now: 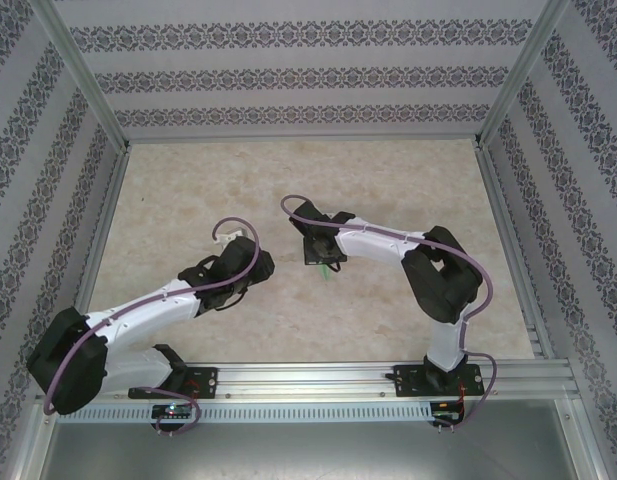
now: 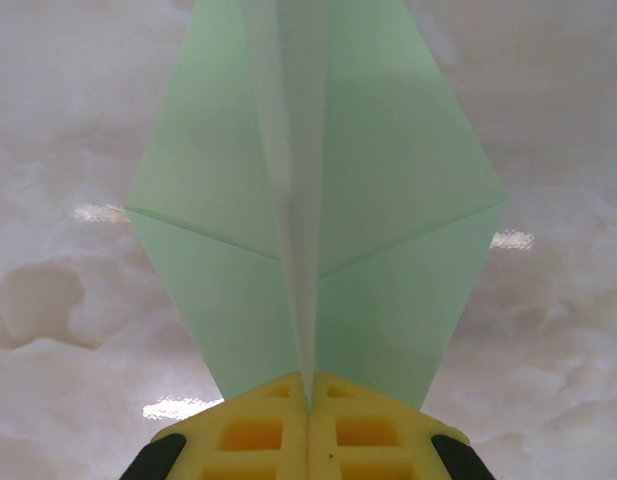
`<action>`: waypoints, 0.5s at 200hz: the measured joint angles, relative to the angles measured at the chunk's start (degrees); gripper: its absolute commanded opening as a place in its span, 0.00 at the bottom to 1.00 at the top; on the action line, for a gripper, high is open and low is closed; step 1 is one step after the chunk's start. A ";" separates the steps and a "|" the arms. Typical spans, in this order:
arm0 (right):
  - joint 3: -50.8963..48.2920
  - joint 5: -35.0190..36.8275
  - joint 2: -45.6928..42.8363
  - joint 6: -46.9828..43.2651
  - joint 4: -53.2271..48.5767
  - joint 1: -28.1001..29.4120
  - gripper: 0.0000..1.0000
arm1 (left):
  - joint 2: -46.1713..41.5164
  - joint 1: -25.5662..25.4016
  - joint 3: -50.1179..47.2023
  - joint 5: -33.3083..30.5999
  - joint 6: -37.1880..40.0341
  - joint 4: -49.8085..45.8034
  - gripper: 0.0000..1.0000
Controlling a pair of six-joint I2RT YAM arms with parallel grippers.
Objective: Fold a paper plane with a square sheet of paper (pick it up from the middle)
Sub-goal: Move the paper plane to the center of the table.
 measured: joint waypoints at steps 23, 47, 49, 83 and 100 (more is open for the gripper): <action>0.17 0.00 0.68 0.00 -0.15 0.00 0.06 | -0.61 0.02 -1.11 0.00 -0.04 -0.07 0.47; 0.17 0.00 1.31 0.31 -0.11 0.00 0.09 | -0.59 0.28 -1.27 0.02 -0.02 -0.26 0.47; 0.17 0.00 1.36 0.44 -0.11 0.00 0.09 | -0.59 0.35 -1.27 0.00 -0.02 -0.26 0.47; 0.17 -0.24 1.57 1.05 -0.11 0.00 0.14 | -0.57 0.39 -1.27 0.07 -0.02 -0.26 0.47; 0.17 -0.42 1.79 1.07 -0.11 0.00 0.16 | -0.44 0.39 -1.27 0.26 -0.02 -0.24 0.47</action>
